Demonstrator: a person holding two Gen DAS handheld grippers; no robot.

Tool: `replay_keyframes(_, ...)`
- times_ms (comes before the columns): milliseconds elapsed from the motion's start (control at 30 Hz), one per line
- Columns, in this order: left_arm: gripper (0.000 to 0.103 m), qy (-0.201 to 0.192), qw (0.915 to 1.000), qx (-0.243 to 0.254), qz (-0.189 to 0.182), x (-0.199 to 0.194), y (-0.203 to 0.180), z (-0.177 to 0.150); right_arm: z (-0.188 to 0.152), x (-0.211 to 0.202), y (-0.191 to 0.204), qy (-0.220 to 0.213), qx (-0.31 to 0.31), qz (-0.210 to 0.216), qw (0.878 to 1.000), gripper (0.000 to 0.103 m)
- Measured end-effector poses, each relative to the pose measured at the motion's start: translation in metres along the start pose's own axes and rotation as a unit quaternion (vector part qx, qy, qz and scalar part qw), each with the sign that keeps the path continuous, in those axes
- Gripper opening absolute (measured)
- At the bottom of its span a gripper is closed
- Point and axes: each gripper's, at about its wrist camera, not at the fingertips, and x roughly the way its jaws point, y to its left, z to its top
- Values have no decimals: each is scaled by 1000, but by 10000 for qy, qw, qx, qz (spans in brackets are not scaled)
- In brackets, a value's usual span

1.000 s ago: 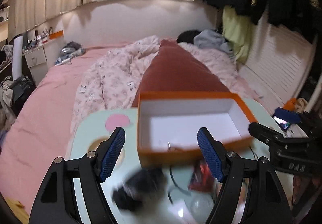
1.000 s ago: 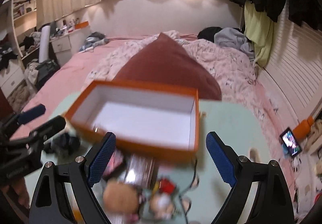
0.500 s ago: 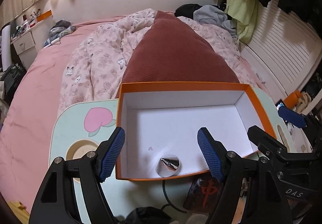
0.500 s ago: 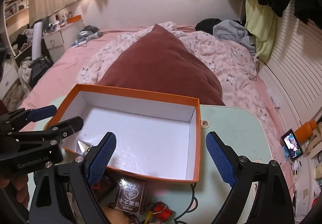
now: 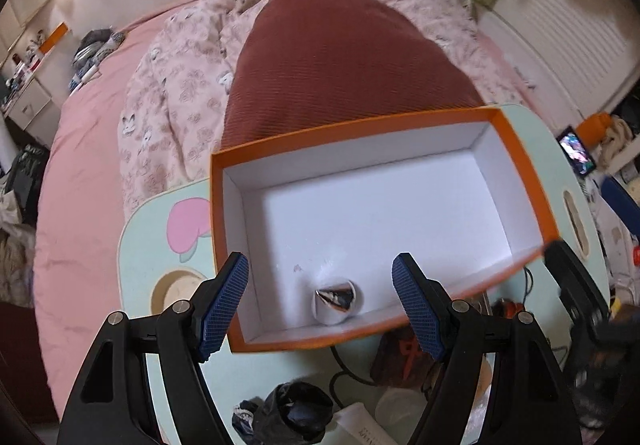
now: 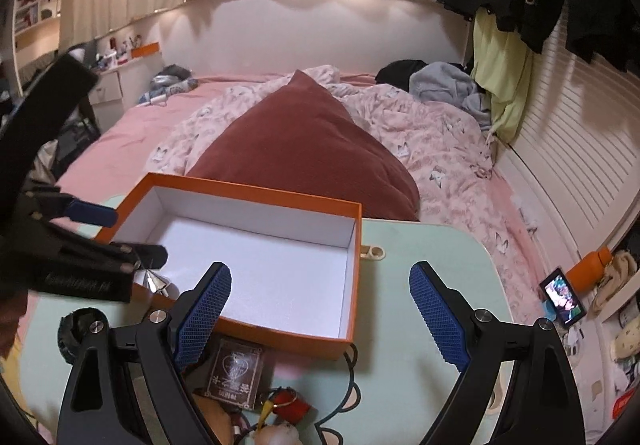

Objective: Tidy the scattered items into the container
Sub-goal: 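Reach into the box and grasp the silver cone with the left gripper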

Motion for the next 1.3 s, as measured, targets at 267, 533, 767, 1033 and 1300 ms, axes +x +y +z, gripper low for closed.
replay_keyframes(267, 74, 333, 9993, -136, 125, 19, -8, 10, -6, -10, -9, -171, 41, 83, 9998, 91)
replay_keyframes(533, 66, 957, 9949, -294, 121, 44, -3, 9, -11, -9, -14, -135, 165, 266, 9994, 91)
replay_keyframes(767, 66, 1379, 9897, -324, 200, 53, -2, 8, -15, -4, -15, -46, 224, 350, 9991, 91)
replay_keyframes(1033, 66, 1980, 9795, -124, 361, 62, -13, 9, -17, -2, -14, -20, 232, 387, 9990, 91)
replay_keyframes(1300, 67, 2560, 9621, 296, 894, 77, -28, 8, -19, 1, -14, 2, 273, 440, 9987, 91)
